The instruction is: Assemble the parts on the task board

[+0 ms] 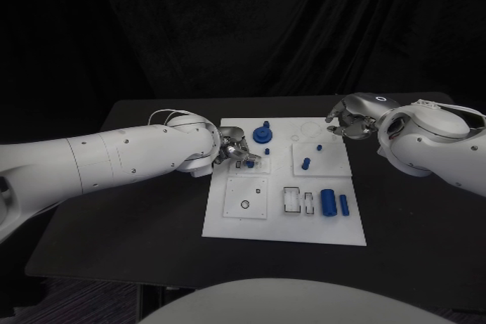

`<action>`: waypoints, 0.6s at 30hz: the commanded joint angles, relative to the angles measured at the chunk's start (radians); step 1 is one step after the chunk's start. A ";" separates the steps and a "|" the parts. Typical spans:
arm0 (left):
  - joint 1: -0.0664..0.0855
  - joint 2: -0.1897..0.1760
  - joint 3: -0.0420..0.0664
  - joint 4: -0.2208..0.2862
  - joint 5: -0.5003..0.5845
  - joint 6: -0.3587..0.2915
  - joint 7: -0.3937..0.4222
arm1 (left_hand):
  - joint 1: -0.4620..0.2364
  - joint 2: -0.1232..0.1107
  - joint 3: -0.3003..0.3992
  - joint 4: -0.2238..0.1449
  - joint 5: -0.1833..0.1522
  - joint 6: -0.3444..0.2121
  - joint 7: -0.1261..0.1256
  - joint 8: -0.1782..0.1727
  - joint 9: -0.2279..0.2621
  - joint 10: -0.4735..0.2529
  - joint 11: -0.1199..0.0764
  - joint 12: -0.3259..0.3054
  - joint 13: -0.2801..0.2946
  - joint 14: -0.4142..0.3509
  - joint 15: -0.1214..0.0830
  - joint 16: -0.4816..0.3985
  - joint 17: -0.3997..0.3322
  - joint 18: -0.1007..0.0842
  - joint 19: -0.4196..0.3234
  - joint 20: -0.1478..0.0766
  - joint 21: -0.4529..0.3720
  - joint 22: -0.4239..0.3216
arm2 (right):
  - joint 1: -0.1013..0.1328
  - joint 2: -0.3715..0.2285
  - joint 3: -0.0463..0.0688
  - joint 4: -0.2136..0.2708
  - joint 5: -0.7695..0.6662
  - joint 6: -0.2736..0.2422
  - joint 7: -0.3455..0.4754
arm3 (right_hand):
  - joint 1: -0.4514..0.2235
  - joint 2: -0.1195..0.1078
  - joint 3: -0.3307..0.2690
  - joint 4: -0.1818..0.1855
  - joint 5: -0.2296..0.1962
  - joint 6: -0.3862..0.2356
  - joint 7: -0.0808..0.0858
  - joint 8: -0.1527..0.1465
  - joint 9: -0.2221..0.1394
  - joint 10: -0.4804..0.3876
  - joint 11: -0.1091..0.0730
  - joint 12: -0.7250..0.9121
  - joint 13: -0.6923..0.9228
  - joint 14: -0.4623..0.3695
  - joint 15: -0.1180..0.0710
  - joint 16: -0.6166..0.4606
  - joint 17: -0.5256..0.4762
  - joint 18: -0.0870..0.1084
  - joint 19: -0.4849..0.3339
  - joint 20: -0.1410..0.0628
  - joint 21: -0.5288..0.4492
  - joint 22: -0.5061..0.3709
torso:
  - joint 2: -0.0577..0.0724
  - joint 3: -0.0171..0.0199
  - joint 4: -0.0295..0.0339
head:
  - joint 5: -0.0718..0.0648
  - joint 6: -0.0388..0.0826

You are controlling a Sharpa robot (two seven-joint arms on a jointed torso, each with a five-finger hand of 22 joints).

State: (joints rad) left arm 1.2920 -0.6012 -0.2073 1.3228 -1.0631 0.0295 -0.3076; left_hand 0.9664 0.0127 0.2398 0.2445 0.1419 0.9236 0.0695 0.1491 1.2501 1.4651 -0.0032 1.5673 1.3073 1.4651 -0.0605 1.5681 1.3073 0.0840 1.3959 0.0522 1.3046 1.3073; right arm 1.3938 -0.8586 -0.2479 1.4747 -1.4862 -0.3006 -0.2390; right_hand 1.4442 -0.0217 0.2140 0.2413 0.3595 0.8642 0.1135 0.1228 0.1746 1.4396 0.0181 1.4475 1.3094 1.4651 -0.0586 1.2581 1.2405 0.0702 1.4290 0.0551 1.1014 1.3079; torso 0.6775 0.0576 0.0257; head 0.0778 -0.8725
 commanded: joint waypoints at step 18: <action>-0.006 -0.012 -0.003 0.008 0.008 0.010 -0.006 | 0.013 0.037 -0.077 0.037 0.006 0.014 -0.010 0.068 0.078 0.106 -0.006 0.004 0.263 0.106 0.001 0.003 0.263 -0.008 0.002 0.001 -0.004 0.102 | -0.005 -0.001 0.001 -0.001 -0.003 0.015 -0.019 | -0.003 -0.012 0.005 0.000 0.004 -0.003 0.006 -0.004 -0.001 -0.009 -0.002 -0.008 0.084 0.016 0.007 -0.007 -0.004 0.021 -0.011 0.000 -0.010 0.137 | -0.001 0.0002 0.0003 | 0.004 0.000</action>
State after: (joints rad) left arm 1.2902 -0.6126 -0.2089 1.3279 -1.0620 0.0297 -0.3087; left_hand 0.9759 0.0457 0.1672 0.2813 0.1418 0.9348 0.0625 0.2132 1.3076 1.4650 -0.0032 1.5673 1.3073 1.4651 -0.0605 1.5682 1.3081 0.0840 1.3958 0.0522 1.3046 1.3073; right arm 1.3920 -0.8590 -0.2479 1.4734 -1.4861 -0.2934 -0.2411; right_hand 1.4407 -0.0252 0.2140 0.2413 0.3595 0.8641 0.1135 0.1228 0.1748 1.4361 0.0145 1.4436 1.3082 1.4651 -0.0586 1.2581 1.2373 0.0702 1.4222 0.0556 1.0965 1.3077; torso 0.6765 0.0574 0.0266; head 0.0817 -0.8725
